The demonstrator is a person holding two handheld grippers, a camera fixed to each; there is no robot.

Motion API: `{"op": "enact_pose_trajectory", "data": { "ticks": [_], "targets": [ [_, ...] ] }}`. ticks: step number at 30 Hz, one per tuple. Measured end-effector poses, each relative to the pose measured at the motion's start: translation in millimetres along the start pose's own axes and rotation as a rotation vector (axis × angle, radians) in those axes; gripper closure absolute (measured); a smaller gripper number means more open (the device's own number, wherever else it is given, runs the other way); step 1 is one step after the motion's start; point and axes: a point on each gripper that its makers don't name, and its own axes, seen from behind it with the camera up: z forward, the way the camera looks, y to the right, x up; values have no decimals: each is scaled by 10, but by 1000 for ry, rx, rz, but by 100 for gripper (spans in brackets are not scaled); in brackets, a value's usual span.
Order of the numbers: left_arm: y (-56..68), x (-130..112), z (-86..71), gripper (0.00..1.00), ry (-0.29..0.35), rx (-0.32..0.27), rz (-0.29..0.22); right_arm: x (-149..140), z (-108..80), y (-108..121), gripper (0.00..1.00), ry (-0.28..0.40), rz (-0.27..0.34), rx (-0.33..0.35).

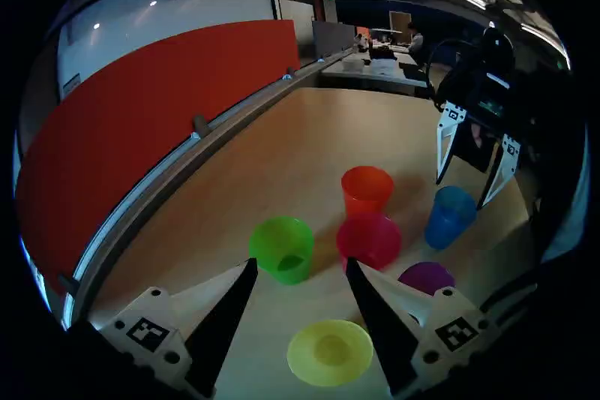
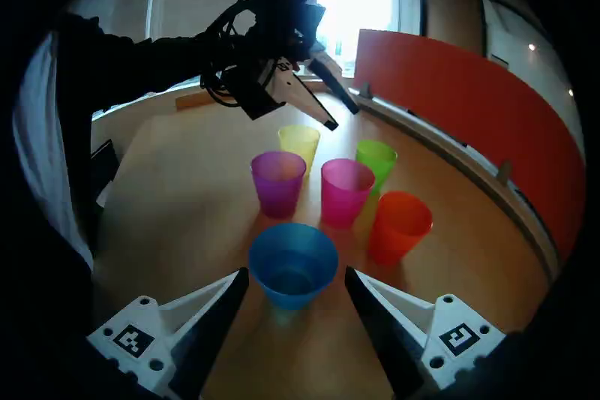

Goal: Pour water

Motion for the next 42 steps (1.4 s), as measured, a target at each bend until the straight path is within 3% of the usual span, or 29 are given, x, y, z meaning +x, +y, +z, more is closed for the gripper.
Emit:
{"op": "enact_pose_trajectory", "data": {
  "ticks": [15, 42],
  "targets": [
    [4, -101, 185, 13, -91, -33, 11, -88, 84, -7, 1, -6, 6, 11],
    [-122, -300, 519, 13, -218, -18, 12, -120, 177, -47, 1, -14, 1, 31]
  ]
}}
